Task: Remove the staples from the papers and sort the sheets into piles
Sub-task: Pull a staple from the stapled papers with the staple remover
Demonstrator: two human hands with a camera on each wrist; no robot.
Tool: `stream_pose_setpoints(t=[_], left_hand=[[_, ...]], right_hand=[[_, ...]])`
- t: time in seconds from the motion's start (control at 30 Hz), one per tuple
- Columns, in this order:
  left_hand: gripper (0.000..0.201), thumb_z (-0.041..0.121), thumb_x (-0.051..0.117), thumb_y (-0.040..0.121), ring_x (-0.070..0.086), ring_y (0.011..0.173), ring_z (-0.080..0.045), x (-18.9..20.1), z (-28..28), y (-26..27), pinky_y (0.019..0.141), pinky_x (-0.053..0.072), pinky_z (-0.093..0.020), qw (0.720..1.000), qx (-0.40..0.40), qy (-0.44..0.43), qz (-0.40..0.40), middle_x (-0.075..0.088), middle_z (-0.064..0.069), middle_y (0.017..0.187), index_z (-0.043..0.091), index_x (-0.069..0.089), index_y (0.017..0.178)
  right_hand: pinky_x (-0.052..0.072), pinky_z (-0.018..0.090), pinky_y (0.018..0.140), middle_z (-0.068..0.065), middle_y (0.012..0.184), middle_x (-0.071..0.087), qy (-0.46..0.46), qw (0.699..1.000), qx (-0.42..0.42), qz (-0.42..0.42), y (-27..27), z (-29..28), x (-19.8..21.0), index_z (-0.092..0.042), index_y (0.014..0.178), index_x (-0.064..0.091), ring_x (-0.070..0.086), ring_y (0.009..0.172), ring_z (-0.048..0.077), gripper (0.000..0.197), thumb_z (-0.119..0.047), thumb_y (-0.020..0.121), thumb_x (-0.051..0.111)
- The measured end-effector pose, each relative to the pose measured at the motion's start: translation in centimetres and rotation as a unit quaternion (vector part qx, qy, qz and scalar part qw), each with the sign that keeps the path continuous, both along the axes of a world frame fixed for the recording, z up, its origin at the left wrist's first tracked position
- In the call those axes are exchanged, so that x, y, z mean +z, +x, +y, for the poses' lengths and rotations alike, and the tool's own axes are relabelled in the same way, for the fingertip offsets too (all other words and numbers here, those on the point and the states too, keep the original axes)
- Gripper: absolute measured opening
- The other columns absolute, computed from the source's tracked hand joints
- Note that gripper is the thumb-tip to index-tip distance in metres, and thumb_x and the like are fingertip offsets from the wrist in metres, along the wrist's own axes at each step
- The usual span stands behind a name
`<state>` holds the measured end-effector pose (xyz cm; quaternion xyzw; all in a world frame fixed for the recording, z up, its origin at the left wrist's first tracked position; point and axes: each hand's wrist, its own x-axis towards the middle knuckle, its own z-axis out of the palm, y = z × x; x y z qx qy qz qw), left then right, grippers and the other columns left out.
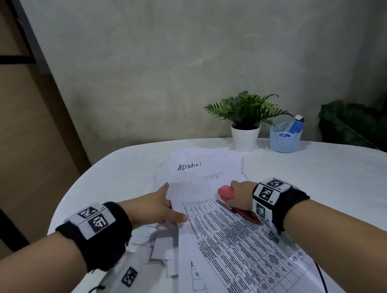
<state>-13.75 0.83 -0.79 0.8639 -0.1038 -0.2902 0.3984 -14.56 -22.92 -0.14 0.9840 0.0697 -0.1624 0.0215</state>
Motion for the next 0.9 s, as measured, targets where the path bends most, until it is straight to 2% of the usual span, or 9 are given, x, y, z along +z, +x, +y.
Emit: stream_pose_setpoints(t=[0.1,0.17,0.3,0.4,0.47,0.53,0.63,0.73,0.9], left_hand=[[0.054,0.020,0.074,0.080,0.065,0.109,-0.022,-0.4,-1.2,-2.4,0.101,0.047,-0.044,0.999,-0.030,-0.027,0.003,0.068,-0.004,0.119,0.028,0.046,0.126],[0.035,0.012,0.065,0.087,0.063,0.111,-0.017,-0.8,-2.0,-3.3,0.102,0.047,-0.038,0.998,-0.051,0.007,-0.036,0.066,0.001,0.121,0.033,0.052,0.112],[0.044,0.009,0.063,0.083,0.061,0.112,-0.016,-1.6,-2.6,-3.5,0.101,0.048,-0.036,0.994,-0.013,0.041,-0.098,0.063,0.002,0.123,0.023,0.051,0.124],[0.049,0.011,0.061,0.084,0.058,0.114,-0.018,-1.2,-2.3,-3.2,0.098,0.048,-0.033,0.986,0.020,0.080,-0.144,0.060,-0.001,0.126,0.018,0.049,0.131],[0.045,0.012,0.059,0.084,0.057,0.111,-0.019,-0.2,-1.4,-2.6,0.094,0.046,-0.028,0.976,0.049,0.102,-0.185,0.060,-0.003,0.126,0.016,0.053,0.128],[0.040,0.012,0.058,0.083,0.056,0.102,-0.018,1.5,0.4,-1.7,0.085,0.043,-0.025,0.965,0.100,0.114,-0.214,0.062,-0.005,0.122,0.013,0.058,0.123],[0.048,0.023,0.061,0.072,0.059,0.101,-0.023,4.0,4.5,0.5,0.086,0.046,-0.030,0.950,0.173,0.121,-0.230,0.063,-0.007,0.116,0.013,0.059,0.119],[0.033,0.019,0.061,0.084,0.059,0.102,-0.028,5.3,8.9,3.0,0.088,0.047,-0.034,0.930,0.224,0.148,-0.253,0.063,-0.009,0.116,0.013,0.059,0.117],[0.022,0.007,0.046,0.092,0.058,0.091,-0.032,5.1,13.7,6.4,0.077,0.046,-0.036,0.884,0.291,0.224,-0.288,0.061,-0.020,0.107,0.003,0.054,0.112]], right_hand=[[0.043,0.043,0.098,0.013,0.127,0.049,-0.011,1.000,0.000,-0.013,0.0,0.0,-0.3,-0.013,0.129,0.037,0.053,0.113,0.029,0.040,-0.038,0.098,0.031],[0.043,0.043,0.097,0.012,0.127,0.050,-0.013,1.000,-0.006,-0.017,-0.2,0.0,-0.5,-0.012,0.128,0.038,0.054,0.112,0.029,0.040,-0.039,0.098,0.031],[0.044,0.042,0.096,0.010,0.123,0.051,-0.001,0.999,-0.023,-0.027,-0.6,-0.2,-0.6,-0.013,0.125,0.038,0.055,0.110,0.028,0.037,-0.038,0.097,0.035],[0.043,0.031,0.087,0.012,0.120,0.054,0.057,0.994,-0.081,-0.043,-0.4,-0.2,-0.8,-0.009,0.123,0.038,0.056,0.107,0.028,0.039,-0.035,0.095,0.041],[0.038,0.028,0.077,0.015,0.121,0.055,0.087,0.989,-0.104,-0.058,-0.3,-0.2,-0.6,-0.006,0.125,0.037,0.055,0.109,0.029,0.040,-0.031,0.094,0.044],[0.036,0.027,0.075,0.016,0.121,0.055,0.103,0.987,-0.103,-0.068,-0.4,-0.3,-0.2,-0.006,0.126,0.036,0.055,0.107,0.029,0.041,-0.030,0.094,0.045],[0.035,0.025,0.074,0.014,0.120,0.056,0.113,0.988,-0.085,-0.067,-0.7,-0.3,0.3,-0.007,0.124,0.037,0.051,0.092,0.025,0.043,-0.034,0.092,0.048],[0.036,0.026,0.074,0.012,0.118,0.057,0.106,0.990,-0.073,-0.054,-0.6,0.0,0.1,-0.008,0.122,0.039,0.046,0.086,0.022,0.043,-0.035,0.091,0.050],[0.041,0.029,0.078,0.010,0.116,0.058,0.099,0.992,-0.065,-0.038,0.2,1.4,-0.4,-0.009,0.124,0.038,0.049,0.086,0.020,0.044,-0.036,0.091,0.049]])
